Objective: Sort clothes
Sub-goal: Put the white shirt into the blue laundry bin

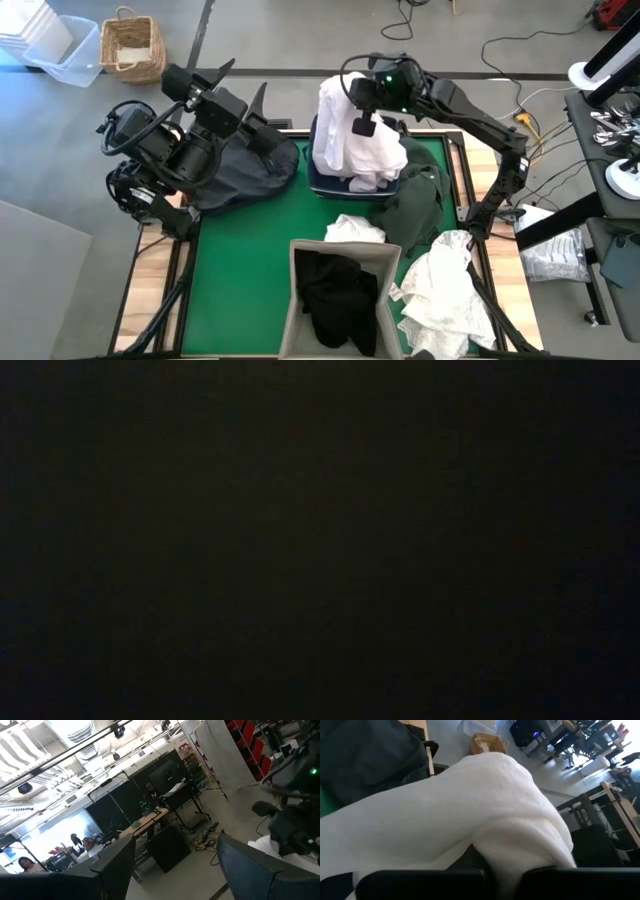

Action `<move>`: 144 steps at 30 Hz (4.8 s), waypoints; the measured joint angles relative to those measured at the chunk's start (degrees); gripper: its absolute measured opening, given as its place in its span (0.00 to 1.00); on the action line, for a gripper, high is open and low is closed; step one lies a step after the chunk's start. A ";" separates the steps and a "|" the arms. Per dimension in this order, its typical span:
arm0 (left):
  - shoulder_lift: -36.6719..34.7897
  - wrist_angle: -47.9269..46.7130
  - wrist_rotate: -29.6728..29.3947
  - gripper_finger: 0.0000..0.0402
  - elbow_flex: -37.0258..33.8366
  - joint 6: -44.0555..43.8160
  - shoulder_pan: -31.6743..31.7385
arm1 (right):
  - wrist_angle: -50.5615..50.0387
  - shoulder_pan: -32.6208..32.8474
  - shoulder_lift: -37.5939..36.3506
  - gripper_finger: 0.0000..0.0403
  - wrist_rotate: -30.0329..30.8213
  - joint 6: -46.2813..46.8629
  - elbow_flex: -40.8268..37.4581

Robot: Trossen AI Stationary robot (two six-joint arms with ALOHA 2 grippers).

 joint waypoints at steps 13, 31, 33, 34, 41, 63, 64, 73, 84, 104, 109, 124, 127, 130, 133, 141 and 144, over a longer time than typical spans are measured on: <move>0.00 -0.63 0.00 0.64 -0.01 -0.44 0.00 | 13.83 -0.41 0.00 0.02 -4.12 3.94 -2.84; 0.00 -1.18 -0.02 0.64 -0.02 -0.44 0.00 | 2.00 -5.67 -0.74 0.02 -3.98 3.94 -14.46; 0.00 -1.23 -0.02 0.64 -0.02 -0.49 0.00 | 0.98 -5.78 -0.75 0.02 -4.09 3.49 -15.36; 0.00 -1.49 -0.02 0.64 -0.02 -0.61 0.00 | 0.53 -5.78 -0.79 0.02 -4.15 3.22 -15.84; 0.00 -1.62 -0.02 0.64 -0.02 -0.83 0.00 | -0.72 -5.80 -0.79 0.02 -7.53 2.88 -18.57; 0.00 -1.99 -0.02 0.64 -0.02 -1.49 0.00 | -14.10 -6.02 -0.16 0.02 -21.07 2.83 -23.29; 0.00 -2.01 -0.02 0.64 -0.02 -1.51 0.00 | -14.63 -6.02 -0.07 0.02 -20.80 3.03 -23.32; 0.00 -1.99 -0.04 0.64 -0.07 -1.95 0.00 | -12.45 -6.04 -0.59 0.16 -19.84 7.14 -22.81; 0.17 -2.08 -0.09 0.64 -0.28 -1.92 0.00 | -12.45 -6.04 -0.70 0.57 -12.32 7.67 -18.97; 0.17 -2.27 -0.09 0.64 -0.28 -1.92 0.39 | -12.42 -6.06 -3.56 0.48 -7.27 8.22 -11.26; 0.17 -2.56 -0.17 0.64 -0.28 -1.90 0.39 | 2.17 -7.00 -7.88 0.12 -15.75 4.95 -22.56; 0.17 -4.91 -0.09 0.64 -0.28 -4.72 0.48 | 44.49 -9.67 -22.16 0.02 -16.44 9.43 -64.41; 0.17 -4.91 -0.04 0.64 -0.28 -4.92 0.48 | 47.28 -9.69 -19.71 0.02 -18.03 9.64 -66.73; 0.17 -4.92 -0.02 0.64 -0.28 -5.08 0.48 | 48.27 -9.67 -16.22 0.02 -22.59 10.01 -66.36; 0.17 -4.92 -0.02 0.64 -0.28 -5.11 0.48 | 46.56 -9.62 -12.08 0.02 -25.21 10.24 -63.00; 0.20 -10.02 -0.02 0.64 -0.28 -8.82 0.48 | 32.27 -9.65 -6.67 0.02 -29.02 7.96 -52.12; 0.20 -13.86 0.00 0.64 -0.28 -11.74 0.48 | 27.43 -9.65 -6.42 0.02 -28.92 7.94 -49.02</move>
